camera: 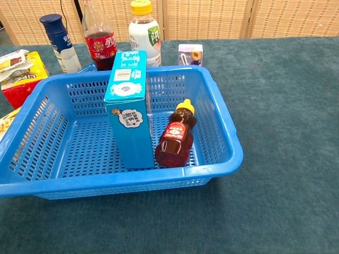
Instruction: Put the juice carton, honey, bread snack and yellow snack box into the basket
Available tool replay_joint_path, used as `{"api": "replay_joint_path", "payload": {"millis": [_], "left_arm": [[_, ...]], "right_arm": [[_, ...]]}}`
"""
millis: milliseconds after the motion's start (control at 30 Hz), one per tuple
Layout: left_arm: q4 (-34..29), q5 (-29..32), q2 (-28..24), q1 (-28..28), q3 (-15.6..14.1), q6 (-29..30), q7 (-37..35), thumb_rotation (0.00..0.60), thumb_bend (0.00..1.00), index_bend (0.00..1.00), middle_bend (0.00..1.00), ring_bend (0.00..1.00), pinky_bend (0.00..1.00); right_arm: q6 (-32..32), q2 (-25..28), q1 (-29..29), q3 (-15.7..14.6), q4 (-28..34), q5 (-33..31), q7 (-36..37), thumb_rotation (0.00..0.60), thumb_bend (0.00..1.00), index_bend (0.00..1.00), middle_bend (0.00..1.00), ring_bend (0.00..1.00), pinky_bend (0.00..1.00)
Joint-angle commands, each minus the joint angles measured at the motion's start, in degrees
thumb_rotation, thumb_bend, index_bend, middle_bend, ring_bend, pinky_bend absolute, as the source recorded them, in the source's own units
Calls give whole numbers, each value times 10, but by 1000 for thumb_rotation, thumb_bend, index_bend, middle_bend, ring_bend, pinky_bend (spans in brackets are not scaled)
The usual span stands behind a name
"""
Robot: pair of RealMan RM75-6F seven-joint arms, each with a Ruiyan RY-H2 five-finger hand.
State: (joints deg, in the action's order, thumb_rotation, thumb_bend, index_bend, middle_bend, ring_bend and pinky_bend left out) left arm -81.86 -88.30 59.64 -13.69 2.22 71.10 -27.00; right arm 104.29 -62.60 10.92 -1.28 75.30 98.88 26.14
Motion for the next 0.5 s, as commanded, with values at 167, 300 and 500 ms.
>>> {"api": "replay_joint_path", "payload": {"millis": [167,300,500], "left_arm": [[-36,91,-21,-57,47,-83,60,600,123,0,0,0,0],[-52,148,-21,-91,71,-137,94,600,124,0,0,0,0],[-36,248,7,-153,94,-229,156,600,123,0,0,0,0]], "right_arm": [[24,-20,-25,9,-28,-6,-1,600,31,22,0,35,210],[23,-25,-28,16,-41,-9,-19,600,30,23,0,35,210],[8,-28,-26,22,-46,-11,-18,600,31,24,0,35,210]]}}
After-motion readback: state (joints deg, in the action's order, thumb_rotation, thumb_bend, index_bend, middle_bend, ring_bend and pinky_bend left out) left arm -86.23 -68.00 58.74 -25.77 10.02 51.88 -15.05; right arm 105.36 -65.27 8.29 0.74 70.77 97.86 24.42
